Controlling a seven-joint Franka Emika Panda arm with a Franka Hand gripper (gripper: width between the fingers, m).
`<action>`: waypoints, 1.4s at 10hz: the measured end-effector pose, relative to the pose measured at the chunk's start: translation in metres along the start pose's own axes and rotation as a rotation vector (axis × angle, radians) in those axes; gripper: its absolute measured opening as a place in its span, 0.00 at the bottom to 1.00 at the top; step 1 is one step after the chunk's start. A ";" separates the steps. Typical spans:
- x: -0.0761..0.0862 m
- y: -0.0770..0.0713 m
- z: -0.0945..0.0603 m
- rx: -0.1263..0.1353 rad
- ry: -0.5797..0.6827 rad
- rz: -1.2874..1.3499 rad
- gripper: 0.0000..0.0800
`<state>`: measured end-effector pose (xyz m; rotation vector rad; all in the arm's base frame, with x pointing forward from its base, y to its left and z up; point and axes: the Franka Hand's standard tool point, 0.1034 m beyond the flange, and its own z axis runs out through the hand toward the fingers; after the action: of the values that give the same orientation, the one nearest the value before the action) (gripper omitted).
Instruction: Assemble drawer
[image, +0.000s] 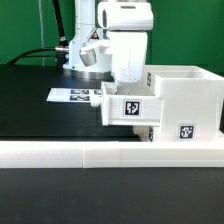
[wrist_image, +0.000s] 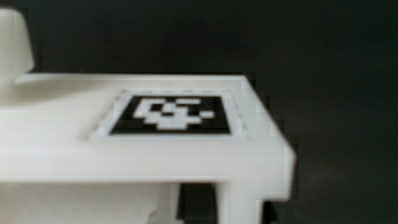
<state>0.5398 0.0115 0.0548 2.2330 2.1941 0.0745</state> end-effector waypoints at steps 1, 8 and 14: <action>-0.001 0.000 0.000 0.000 -0.003 -0.002 0.05; -0.002 0.000 0.000 0.002 -0.010 -0.022 0.05; -0.005 0.000 0.000 0.003 -0.019 -0.022 0.05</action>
Offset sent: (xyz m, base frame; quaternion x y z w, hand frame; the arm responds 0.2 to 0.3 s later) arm 0.0000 0.0000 0.0000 0.0000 0.0000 0.0000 1.0000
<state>0.5401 0.0068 0.0546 2.2014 2.2099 0.0504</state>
